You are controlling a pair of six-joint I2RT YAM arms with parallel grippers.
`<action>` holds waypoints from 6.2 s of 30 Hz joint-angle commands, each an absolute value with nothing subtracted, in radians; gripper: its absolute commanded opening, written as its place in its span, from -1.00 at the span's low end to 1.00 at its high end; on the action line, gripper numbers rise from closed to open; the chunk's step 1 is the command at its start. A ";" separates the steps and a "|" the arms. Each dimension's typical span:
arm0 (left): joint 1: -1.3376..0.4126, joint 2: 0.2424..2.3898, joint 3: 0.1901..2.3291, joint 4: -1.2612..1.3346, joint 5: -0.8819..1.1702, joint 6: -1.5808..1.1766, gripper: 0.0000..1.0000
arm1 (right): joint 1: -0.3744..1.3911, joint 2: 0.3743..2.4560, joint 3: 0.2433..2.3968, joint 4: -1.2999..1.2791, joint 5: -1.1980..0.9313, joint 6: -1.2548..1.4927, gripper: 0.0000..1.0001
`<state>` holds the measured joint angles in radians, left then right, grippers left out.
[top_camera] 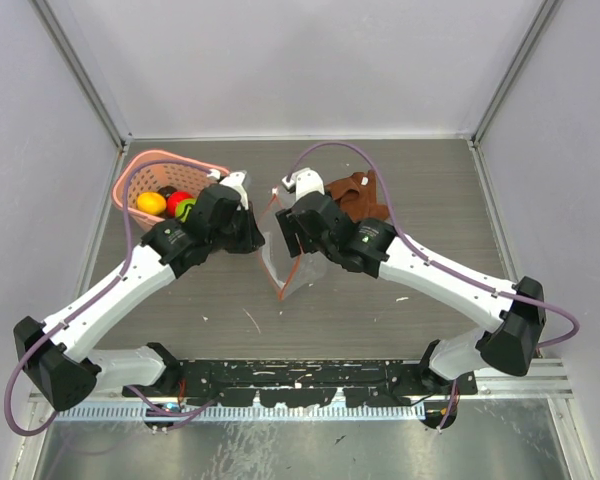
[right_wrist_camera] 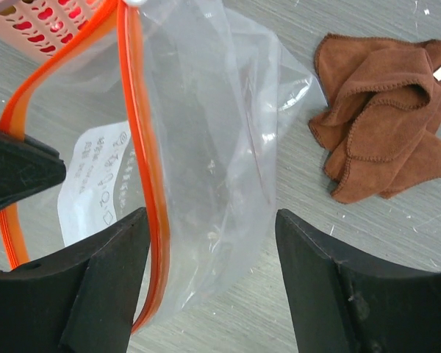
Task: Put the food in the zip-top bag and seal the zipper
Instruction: Open the zipper of the food storage bag, then pick up the fake fruit from the bin.
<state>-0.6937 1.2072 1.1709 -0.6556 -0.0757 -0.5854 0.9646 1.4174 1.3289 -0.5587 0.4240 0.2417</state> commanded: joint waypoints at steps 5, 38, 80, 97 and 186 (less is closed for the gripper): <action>-0.693 1.197 1.217 -0.618 -0.098 -0.600 -1.00 | 0.978 1.362 1.366 -0.695 0.572 0.316 0.31; -0.652 1.114 1.158 -0.543 -0.186 -0.581 0.32 | 0.982 1.445 1.420 -0.633 0.795 0.199 -0.99; -0.381 1.141 1.147 -0.477 0.317 -0.649 0.84 | 1.074 1.626 1.566 -0.629 0.741 0.215 -0.98; -0.462 1.195 1.047 -0.399 0.250 -0.705 -0.93 | 1.078 1.586 1.527 -0.657 0.763 0.209 -0.73; -0.085 1.561 1.571 -0.929 -0.096 -0.290 0.70 | 1.089 1.568 1.396 -0.524 0.812 0.190 -0.99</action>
<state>-0.1246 1.5051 1.5051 -0.8665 -0.0837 -0.3141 1.0809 1.5715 1.3872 -0.5747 0.8078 0.1894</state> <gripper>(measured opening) 0.838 0.047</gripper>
